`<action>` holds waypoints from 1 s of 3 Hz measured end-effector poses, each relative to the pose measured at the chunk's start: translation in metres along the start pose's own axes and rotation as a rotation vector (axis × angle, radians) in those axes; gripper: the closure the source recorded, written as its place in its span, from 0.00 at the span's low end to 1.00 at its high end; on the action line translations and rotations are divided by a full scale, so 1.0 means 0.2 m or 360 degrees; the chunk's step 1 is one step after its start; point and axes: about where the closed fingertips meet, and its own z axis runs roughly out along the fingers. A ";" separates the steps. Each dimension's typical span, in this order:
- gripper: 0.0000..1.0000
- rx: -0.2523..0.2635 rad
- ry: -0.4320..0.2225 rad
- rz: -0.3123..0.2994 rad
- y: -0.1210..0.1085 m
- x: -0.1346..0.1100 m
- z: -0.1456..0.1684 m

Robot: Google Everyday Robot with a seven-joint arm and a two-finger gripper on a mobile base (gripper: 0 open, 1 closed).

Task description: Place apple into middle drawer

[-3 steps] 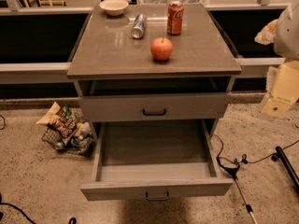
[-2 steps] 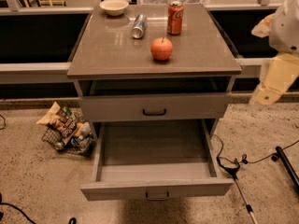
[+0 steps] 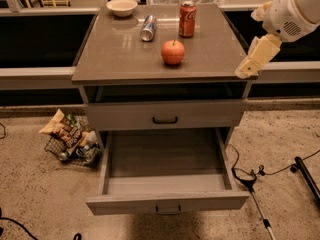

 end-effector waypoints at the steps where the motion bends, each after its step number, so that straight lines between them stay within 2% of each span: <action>1: 0.00 0.0000 0.0000 0.0000 0.00 0.00 0.00; 2: 0.00 -0.0067 -0.0141 -0.0038 -0.02 -0.10 0.15; 3: 0.00 -0.0164 -0.0333 -0.0068 -0.04 -0.24 0.36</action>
Offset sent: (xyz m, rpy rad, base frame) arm 0.0522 0.0663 -0.0279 0.1923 -0.0268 0.1835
